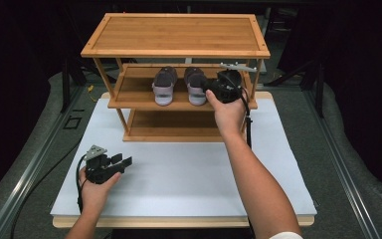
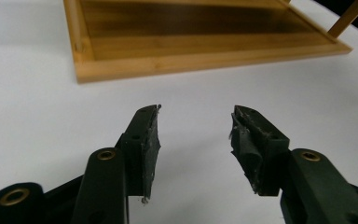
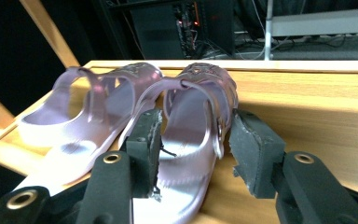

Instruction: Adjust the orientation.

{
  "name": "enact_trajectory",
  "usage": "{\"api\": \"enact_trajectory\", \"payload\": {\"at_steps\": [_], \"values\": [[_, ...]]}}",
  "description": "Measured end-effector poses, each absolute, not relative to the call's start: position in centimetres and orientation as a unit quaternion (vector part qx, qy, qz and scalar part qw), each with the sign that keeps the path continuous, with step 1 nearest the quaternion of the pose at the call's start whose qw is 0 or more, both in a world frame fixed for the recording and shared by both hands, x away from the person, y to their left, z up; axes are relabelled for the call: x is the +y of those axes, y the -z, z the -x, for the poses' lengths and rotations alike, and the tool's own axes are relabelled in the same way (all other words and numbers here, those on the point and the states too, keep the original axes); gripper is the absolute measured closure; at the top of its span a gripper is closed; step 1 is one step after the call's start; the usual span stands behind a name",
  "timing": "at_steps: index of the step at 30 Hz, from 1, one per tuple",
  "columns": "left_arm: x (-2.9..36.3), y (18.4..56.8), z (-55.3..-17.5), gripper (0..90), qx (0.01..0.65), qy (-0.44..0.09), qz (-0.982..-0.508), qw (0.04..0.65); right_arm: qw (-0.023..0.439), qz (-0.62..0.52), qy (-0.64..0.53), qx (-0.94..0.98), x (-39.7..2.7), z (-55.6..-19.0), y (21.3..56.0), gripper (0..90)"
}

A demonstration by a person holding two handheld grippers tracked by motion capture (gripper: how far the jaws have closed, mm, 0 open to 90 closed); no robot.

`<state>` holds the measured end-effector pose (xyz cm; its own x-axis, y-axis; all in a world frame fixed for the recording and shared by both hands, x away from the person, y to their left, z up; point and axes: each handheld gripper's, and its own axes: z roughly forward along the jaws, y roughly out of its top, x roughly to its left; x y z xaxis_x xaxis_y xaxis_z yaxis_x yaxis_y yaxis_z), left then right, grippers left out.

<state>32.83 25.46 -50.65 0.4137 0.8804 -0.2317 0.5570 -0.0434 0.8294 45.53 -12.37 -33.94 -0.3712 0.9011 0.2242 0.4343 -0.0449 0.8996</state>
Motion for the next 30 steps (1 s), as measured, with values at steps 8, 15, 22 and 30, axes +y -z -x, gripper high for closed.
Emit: {"api": "enact_trajectory", "payload": {"at_steps": [8,15,22,30], "values": [[24.3,46.0,-35.1,62.5,0.489,-0.177,-0.695,0.497,0.230,-0.489,-0.519,0.662,-13.9,-43.6,33.5,54.6],[23.1,41.3,-38.5,74.4,0.478,-0.188,-0.686,0.515,0.227,-0.495,-0.523,0.655,-14.8,-43.4,34.1,62.7],[21.4,39.1,-41.8,85.1,0.495,-0.210,-0.662,0.522,0.238,-0.498,-0.495,0.671,-14.8,-44.5,35.7,72.2],[19.4,37.9,-44.4,89.6,0.495,-0.242,-0.671,0.496,0.237,-0.515,-0.490,0.662,-15.1,-45.4,37.0,79.3]]}}
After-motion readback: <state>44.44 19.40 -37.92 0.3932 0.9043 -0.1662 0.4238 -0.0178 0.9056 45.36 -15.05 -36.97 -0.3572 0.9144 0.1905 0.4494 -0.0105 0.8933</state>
